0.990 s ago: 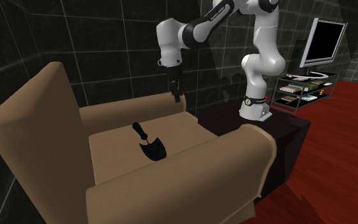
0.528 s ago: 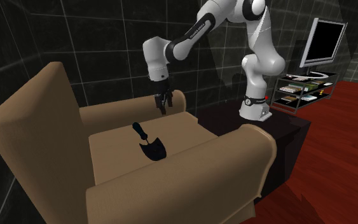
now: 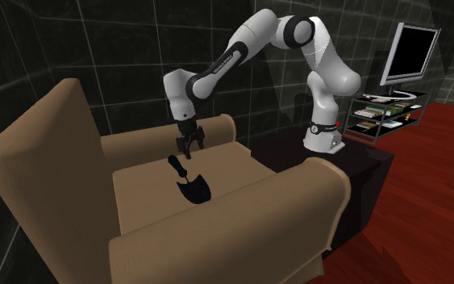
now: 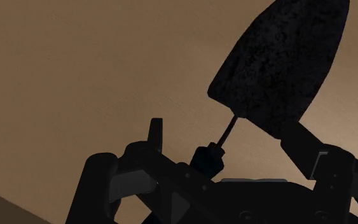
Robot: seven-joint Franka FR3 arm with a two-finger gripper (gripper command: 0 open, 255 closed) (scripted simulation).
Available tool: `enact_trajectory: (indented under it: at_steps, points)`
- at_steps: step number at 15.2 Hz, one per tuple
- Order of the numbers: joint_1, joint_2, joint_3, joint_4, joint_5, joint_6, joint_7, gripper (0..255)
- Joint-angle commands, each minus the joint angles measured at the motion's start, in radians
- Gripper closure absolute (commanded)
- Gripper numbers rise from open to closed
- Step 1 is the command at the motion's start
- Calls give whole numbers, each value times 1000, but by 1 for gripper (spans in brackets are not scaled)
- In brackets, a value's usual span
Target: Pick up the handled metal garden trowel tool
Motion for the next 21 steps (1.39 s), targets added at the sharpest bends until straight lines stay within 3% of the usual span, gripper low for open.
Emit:
enact_trajectory:
  at_steps: [1,6,16,17,21]
  points:
    - [-13,84,-3,91,15,-8,26,0]
    - [-63,294,-12,343,46,-54,86,0]
    - [-71,389,-6,401,53,-18,85,0]
    - [-71,388,-6,399,53,-17,85,255]
    - [-71,388,-6,399,53,-17,85,255]
